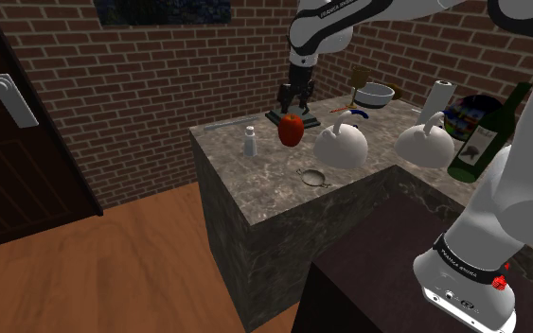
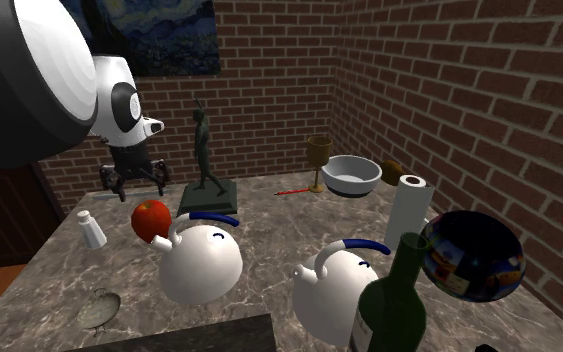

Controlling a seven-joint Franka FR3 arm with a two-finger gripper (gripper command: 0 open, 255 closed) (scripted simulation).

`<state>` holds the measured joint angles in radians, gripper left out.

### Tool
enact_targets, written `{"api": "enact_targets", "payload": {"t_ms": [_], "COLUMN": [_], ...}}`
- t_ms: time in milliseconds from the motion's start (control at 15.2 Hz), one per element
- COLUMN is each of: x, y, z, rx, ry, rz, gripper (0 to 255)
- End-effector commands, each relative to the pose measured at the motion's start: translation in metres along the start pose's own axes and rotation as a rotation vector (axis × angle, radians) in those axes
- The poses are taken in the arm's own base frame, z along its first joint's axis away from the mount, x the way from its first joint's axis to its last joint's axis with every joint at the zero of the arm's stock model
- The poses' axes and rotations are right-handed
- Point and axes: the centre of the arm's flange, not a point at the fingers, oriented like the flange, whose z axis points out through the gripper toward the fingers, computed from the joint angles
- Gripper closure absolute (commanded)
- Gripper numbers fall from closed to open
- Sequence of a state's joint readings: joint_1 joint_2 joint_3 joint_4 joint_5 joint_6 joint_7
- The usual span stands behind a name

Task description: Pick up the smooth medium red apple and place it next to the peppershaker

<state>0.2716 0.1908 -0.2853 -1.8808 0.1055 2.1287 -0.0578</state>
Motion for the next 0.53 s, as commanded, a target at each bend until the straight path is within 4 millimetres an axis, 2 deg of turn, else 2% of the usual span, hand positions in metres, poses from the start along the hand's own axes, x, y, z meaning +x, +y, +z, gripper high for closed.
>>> {"api": "enact_targets", "payload": {"t_ms": [0, 264, 462], "x": [0.000, 0.000, 0.000], "y": [0.000, 0.000, 0.000], "z": [0.000, -0.050, -0.050], "rx": [0.000, 0.000, 0.000], "ry": [0.000, 0.000, 0.000], "rz": [0.000, 0.000, 0.000], "gripper": [0, 0, 0]}}
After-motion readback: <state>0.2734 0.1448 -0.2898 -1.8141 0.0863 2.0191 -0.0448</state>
